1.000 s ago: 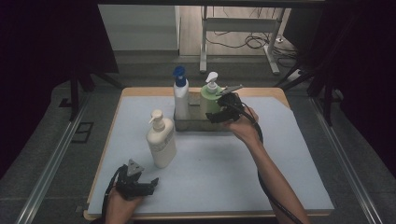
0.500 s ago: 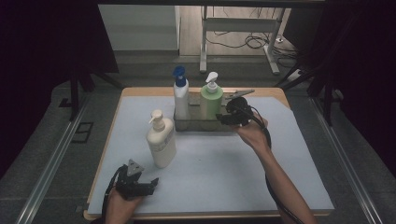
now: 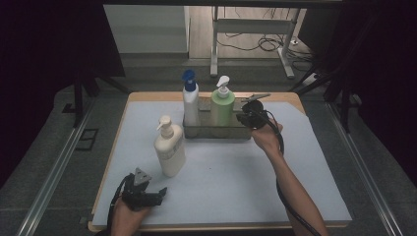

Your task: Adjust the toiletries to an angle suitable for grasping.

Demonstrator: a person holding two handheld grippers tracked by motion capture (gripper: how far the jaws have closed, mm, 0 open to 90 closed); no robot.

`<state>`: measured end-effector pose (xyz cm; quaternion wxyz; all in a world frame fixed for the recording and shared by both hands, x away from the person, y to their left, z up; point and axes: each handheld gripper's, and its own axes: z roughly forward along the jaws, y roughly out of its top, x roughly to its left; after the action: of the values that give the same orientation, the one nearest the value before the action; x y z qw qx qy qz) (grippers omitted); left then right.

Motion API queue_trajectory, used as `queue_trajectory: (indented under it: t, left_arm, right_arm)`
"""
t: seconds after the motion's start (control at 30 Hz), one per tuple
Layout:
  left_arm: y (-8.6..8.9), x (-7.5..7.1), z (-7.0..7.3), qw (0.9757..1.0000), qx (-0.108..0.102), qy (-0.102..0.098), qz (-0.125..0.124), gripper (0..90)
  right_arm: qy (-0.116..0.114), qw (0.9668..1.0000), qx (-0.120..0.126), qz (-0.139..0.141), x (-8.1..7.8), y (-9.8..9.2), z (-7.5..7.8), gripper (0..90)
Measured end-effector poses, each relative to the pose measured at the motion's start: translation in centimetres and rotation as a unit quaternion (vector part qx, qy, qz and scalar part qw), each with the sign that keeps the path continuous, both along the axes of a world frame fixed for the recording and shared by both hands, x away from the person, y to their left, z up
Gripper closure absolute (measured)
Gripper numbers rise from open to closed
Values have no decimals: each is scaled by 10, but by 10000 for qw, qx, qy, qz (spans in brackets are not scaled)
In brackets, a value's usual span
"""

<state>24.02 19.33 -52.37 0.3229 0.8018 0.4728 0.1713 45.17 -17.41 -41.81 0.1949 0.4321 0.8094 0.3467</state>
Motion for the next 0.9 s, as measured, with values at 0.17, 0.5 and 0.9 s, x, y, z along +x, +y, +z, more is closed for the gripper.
queue_trajectory:
  t: [0.17, 0.5, 0.9]
  left_arm:
    - [0, 0, 0, 10000, 1, 0, 1, 123]
    - [0, 0, 0, 10000, 0, 1, 0, 123]
    - [0, 0, 0, 10000, -3, 4, 1, 123]
  right_arm:
    - [85, 9997, 186, -146, 10, -1, -6, 895]
    - [209, 9990, 209, -325, 26, 7, -17, 895]
    - [305, 9969, 402, -605, 38, 13, -30, 893]
